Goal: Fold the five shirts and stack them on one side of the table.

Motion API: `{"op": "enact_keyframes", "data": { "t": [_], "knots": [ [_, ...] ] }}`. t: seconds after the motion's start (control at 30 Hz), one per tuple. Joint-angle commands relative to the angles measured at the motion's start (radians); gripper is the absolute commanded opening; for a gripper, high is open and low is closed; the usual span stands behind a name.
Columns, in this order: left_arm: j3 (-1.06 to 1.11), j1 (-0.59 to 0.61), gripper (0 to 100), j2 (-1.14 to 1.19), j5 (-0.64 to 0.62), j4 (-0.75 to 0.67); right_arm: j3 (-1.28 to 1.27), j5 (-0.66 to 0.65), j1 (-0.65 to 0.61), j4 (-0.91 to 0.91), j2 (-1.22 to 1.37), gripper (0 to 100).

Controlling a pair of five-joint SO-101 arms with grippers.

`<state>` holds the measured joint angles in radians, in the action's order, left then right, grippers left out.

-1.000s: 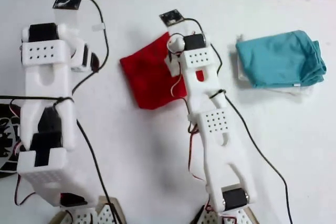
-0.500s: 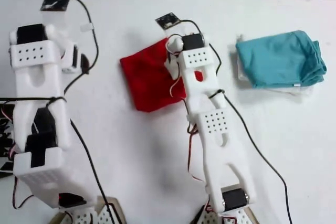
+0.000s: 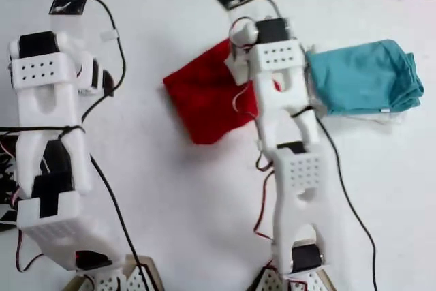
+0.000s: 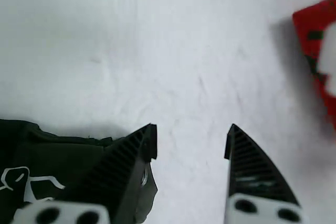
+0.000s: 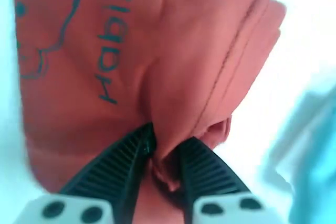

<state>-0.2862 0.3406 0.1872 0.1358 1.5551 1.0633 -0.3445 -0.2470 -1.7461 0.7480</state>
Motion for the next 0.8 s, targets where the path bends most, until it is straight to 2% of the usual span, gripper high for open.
{"op": "enact_keyframes", "data": {
  "t": [0.0,0.17,0.43,0.57,0.77],
  "knots": [
    [-0.005,0.003,23,-0.06,0.008,-0.005,-0.097,-0.035,0.033,-0.022,-0.174,1.9],
    [-0.007,0.003,23,-0.06,0.008,-0.005,-0.23,-0.038,0.047,-0.01,-0.191,1.9],
    [-0.007,0.003,23,-0.06,0.008,-0.002,-0.272,-0.038,0.101,0.239,-0.015,1.9],
    [-0.008,0.002,23,-0.06,0.008,0.002,-0.272,-0.035,0.101,0.266,0.051,3.6],
    [-0.007,0.002,23,-0.06,0.008,-0.002,-0.244,-0.029,0.096,0.217,0.002,27.2]
  ]
}}
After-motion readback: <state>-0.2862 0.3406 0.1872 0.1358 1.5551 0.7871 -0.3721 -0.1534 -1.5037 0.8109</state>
